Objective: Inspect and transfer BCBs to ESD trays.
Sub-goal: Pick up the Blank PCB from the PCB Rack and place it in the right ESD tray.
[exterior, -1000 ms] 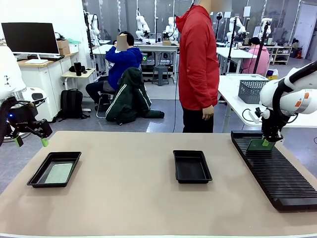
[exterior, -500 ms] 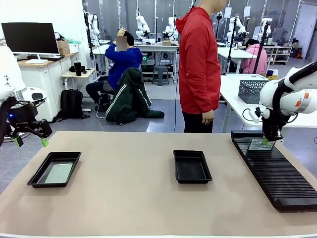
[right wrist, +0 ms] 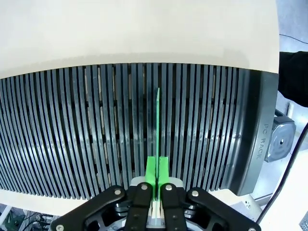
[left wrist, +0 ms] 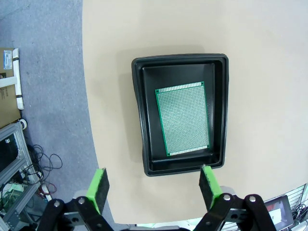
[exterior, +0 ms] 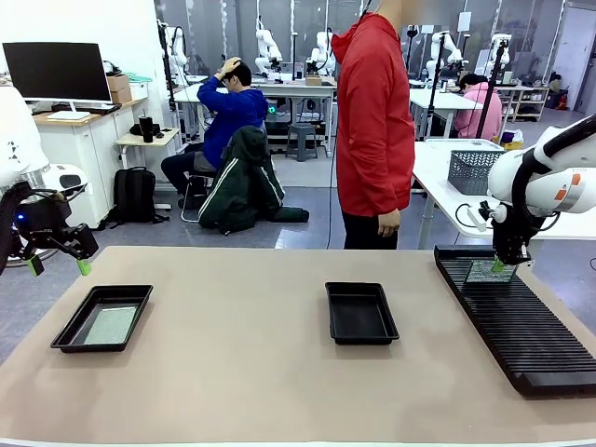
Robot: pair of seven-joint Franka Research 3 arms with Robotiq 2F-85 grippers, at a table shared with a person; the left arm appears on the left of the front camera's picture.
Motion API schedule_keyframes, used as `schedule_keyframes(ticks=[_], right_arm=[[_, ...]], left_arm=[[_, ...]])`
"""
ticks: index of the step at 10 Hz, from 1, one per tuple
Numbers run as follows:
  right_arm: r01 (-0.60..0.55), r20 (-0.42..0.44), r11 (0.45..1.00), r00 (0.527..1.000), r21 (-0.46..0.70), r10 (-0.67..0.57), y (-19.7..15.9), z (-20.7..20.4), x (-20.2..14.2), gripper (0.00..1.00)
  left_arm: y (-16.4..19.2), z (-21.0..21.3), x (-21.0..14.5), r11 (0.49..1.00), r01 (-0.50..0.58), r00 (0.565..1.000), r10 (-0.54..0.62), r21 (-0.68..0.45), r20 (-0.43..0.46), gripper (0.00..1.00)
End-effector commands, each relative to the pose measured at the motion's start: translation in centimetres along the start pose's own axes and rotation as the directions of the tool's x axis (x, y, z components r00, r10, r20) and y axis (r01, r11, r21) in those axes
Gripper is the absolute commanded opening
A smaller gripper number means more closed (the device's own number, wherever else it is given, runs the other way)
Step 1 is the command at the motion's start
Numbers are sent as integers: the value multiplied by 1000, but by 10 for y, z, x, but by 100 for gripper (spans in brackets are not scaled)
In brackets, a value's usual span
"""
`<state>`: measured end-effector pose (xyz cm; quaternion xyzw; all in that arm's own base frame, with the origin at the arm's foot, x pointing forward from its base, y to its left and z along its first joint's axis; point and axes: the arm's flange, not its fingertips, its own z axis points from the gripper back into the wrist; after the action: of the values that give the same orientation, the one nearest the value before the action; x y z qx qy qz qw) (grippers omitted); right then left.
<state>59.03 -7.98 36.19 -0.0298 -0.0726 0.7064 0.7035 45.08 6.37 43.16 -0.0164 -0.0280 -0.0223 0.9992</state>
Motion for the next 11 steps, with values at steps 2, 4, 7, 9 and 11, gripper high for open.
schedule_keyframes(ticks=[2, 4, 7, 9, 11], right_arm=[[-2, 3, 1000, 1000, 0, 2, 0, 0, -1, 0], [-2, 3, 1000, 1000, 0, 2, 0, 0, -1, 0], [0, 0, 1000, 1000, 0, 0, 0, 0, 0, 2], [0, -8, 999, 1000, -42, 0, 21, 85, -2, 2], [33, -29, 999, 999, -42, -35, 38, 183, -3, 2]], left_arm=[[1, -2, 0, 1000, -3, 1000, 2, 4, 11, 100], [1, -2, 0, 1000, -3, 1000, 2, 4, 11, 100], [1, -2, 0, 1000, -3, 1000, 2, 4, 11, 100], [1, -2, 0, 1000, -3, 1000, 2, 4, 11, 100], [1, -2, 0, 1000, -3, 1000, 2, 4, 11, 100]])
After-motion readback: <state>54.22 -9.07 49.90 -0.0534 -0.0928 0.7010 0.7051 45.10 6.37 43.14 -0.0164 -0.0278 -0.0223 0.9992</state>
